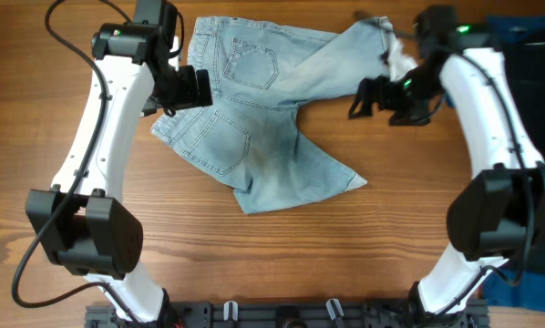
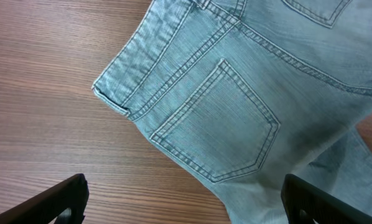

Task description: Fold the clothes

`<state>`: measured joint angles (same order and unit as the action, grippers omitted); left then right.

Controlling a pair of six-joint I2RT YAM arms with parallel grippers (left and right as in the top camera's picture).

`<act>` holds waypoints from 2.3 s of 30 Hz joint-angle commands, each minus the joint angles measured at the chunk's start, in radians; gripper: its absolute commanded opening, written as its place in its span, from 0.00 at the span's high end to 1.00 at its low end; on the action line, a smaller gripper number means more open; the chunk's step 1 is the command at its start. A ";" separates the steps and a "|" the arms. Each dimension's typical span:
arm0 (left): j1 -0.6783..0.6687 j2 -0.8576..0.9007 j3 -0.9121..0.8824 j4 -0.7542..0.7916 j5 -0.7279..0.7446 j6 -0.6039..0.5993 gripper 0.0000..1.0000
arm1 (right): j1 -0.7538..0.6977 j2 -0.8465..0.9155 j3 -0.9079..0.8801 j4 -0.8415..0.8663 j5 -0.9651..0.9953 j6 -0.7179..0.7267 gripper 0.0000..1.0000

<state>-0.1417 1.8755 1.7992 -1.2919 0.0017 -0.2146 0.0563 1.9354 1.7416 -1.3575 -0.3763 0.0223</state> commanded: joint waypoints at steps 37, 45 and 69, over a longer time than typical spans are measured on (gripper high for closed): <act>0.004 0.047 -0.165 0.171 0.091 0.129 0.03 | -0.173 0.002 -0.333 0.302 0.271 0.082 0.91; 0.003 0.137 -0.165 0.180 0.164 0.132 0.22 | -0.167 0.001 -0.078 0.096 -0.011 -0.028 0.43; 0.001 0.278 -0.300 0.172 0.138 0.023 0.96 | -0.095 -0.023 -0.005 0.130 0.018 -0.045 0.40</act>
<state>-0.1486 2.1433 1.5219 -1.1027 0.1703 -0.0963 -0.0425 1.9350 1.7233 -1.2343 -0.3656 -0.0055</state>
